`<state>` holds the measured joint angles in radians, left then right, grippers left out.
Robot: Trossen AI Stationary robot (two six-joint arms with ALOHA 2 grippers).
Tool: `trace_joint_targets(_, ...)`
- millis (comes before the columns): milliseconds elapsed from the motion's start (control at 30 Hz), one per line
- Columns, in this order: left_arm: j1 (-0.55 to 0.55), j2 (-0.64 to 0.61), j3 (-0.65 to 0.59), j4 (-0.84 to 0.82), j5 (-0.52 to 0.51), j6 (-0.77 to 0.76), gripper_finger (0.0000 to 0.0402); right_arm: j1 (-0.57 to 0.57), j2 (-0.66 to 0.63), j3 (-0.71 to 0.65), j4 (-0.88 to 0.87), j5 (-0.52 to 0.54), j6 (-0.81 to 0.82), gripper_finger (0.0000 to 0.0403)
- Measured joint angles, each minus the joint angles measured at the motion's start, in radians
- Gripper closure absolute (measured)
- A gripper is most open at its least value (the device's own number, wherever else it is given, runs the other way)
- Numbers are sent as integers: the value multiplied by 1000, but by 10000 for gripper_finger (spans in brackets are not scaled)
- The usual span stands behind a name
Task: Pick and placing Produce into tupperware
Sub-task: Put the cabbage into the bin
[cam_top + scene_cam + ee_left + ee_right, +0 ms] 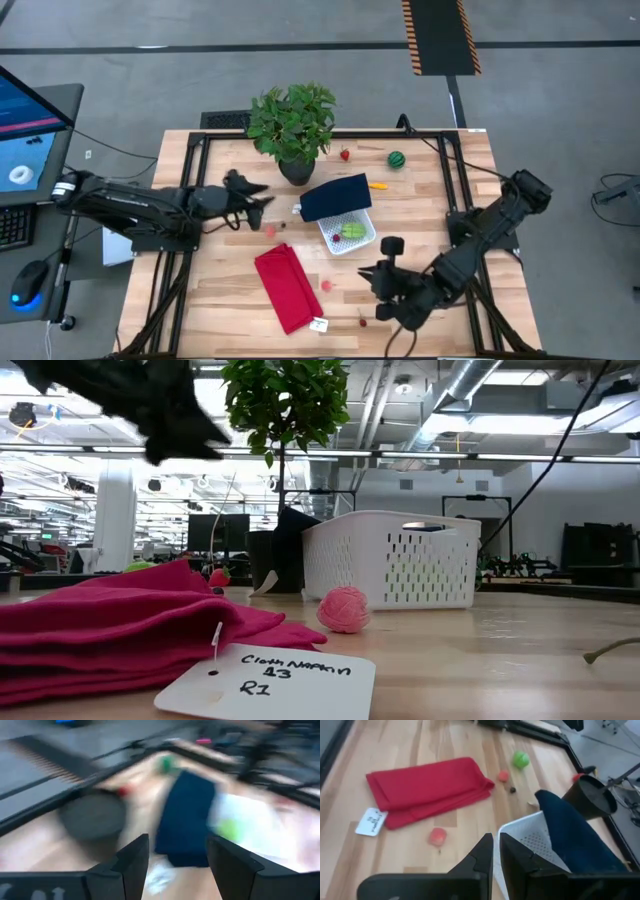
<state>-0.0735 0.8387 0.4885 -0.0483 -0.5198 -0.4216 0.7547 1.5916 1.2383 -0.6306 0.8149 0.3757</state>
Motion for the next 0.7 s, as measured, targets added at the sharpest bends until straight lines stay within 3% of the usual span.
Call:
trace_joint_targets(67,-13,-37,2,-113,-61,-83,217,6,0,-17,15,5,13,347)
trace_joint_targets(233,-57,-45,-26,-230,-41,-207,217,-12,0,-31,22,30,51,347)
trace_joint_targets(567,-61,67,-48,-132,-84,-164,216,-53,0,-31,34,50,36,347)
trace_joint_targets(700,-66,66,-38,-167,-160,-261,207,-65,-2,-31,33,49,10,347)
